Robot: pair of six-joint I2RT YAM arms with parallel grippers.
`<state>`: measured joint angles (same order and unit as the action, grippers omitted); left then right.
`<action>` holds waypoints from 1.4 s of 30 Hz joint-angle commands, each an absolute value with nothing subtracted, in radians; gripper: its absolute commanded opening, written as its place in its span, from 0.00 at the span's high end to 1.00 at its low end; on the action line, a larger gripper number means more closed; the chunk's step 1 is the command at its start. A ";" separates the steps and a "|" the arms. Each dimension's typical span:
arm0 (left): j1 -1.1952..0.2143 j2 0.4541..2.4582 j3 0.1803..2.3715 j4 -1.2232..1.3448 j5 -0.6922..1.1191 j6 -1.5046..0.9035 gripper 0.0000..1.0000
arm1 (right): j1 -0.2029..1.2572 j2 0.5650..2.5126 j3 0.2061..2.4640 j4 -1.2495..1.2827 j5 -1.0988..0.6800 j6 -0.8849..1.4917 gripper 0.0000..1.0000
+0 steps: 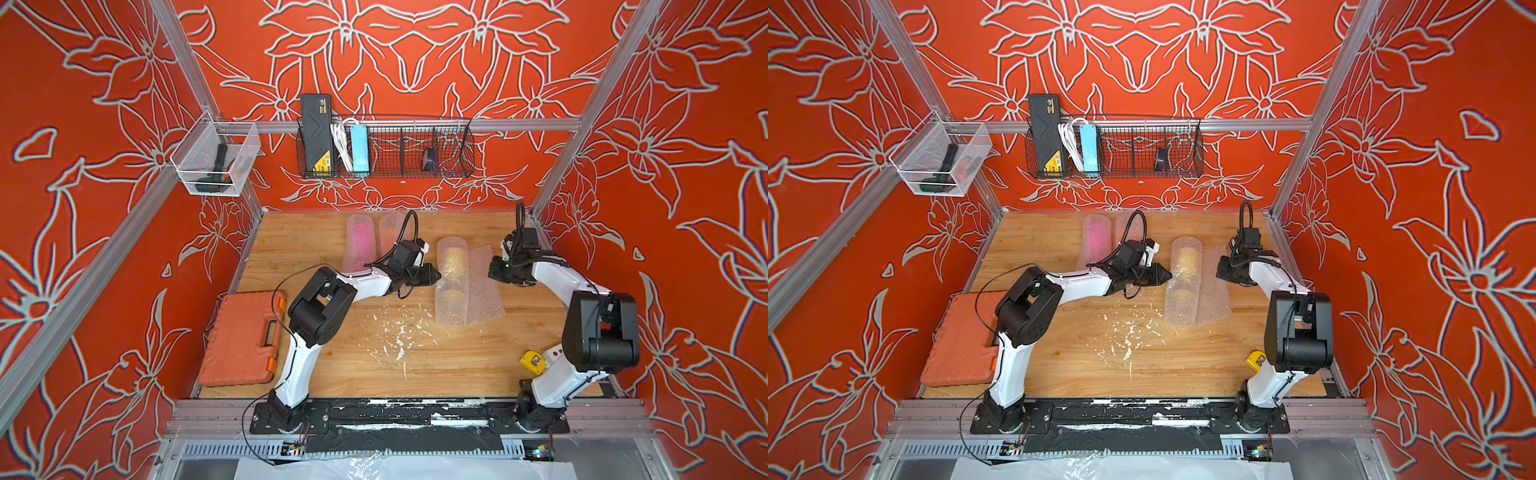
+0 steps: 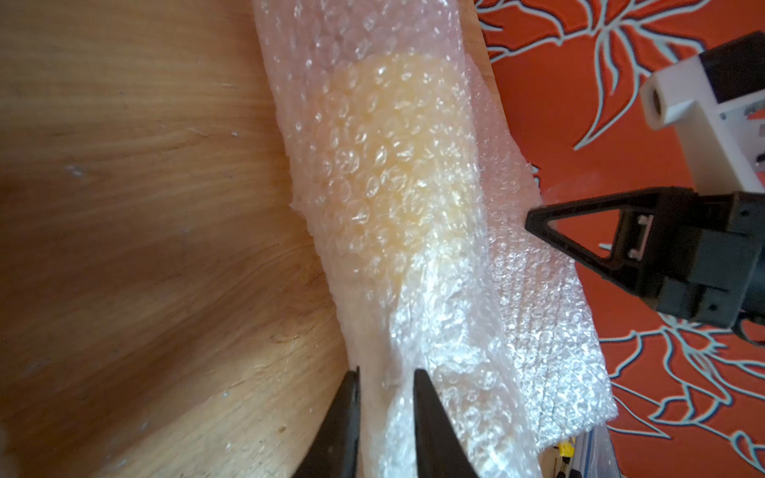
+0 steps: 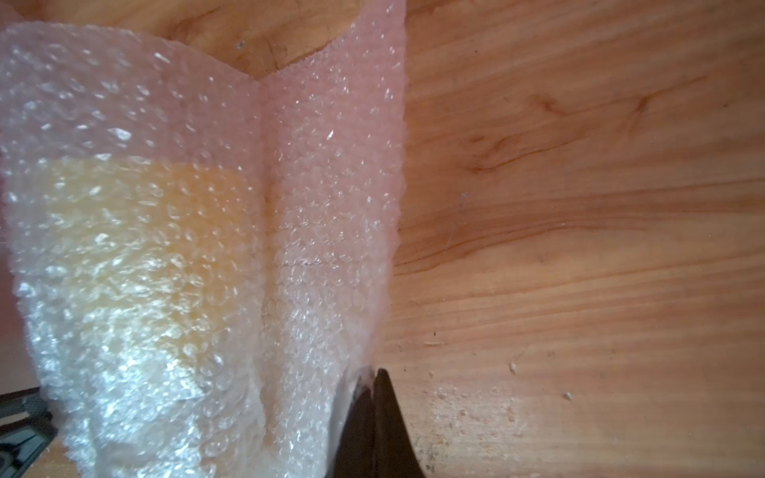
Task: Unpack wine glasses from bubble wrap
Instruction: Unwrap the bubble wrap at the center of the board.
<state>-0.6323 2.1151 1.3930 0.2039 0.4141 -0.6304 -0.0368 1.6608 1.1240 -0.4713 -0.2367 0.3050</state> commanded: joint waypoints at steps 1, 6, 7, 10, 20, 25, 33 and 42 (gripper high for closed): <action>-0.640 2.081 1.422 0.224 0.440 -0.635 0.76 | -0.084 1.625 1.121 -0.501 -0.207 0.310 1.00; -0.661 2.130 1.498 0.202 0.459 -0.630 0.74 | -0.151 1.652 1.198 -0.561 -0.193 0.283 1.00; -0.663 2.146 1.520 0.190 0.466 -0.628 0.74 | -0.158 1.666 1.228 -0.591 -0.173 0.270 1.00; -0.679 2.196 1.583 0.174 0.482 -0.629 0.73 | -0.182 1.700 1.293 -0.626 -0.126 0.255 1.00; -0.730 2.410 1.874 0.082 0.540 -0.643 0.72 | -0.285 1.812 1.443 -0.699 -0.101 0.239 1.00; -0.733 2.447 1.928 0.061 0.540 -0.641 0.72 | -0.350 1.806 1.439 -0.695 -0.102 0.250 1.00; -0.731 2.434 1.924 0.056 0.544 -0.633 0.72 | -0.389 1.808 1.436 -0.681 -0.096 0.256 1.00; -0.703 2.312 1.808 0.076 0.540 -0.611 0.72 | -0.396 1.809 1.435 -0.670 -0.187 0.261 0.75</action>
<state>-0.7212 2.4058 1.8362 0.0612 0.5293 -0.6350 -0.3908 1.8099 1.4151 -0.6643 -0.1577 0.2523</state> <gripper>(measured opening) 0.282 0.223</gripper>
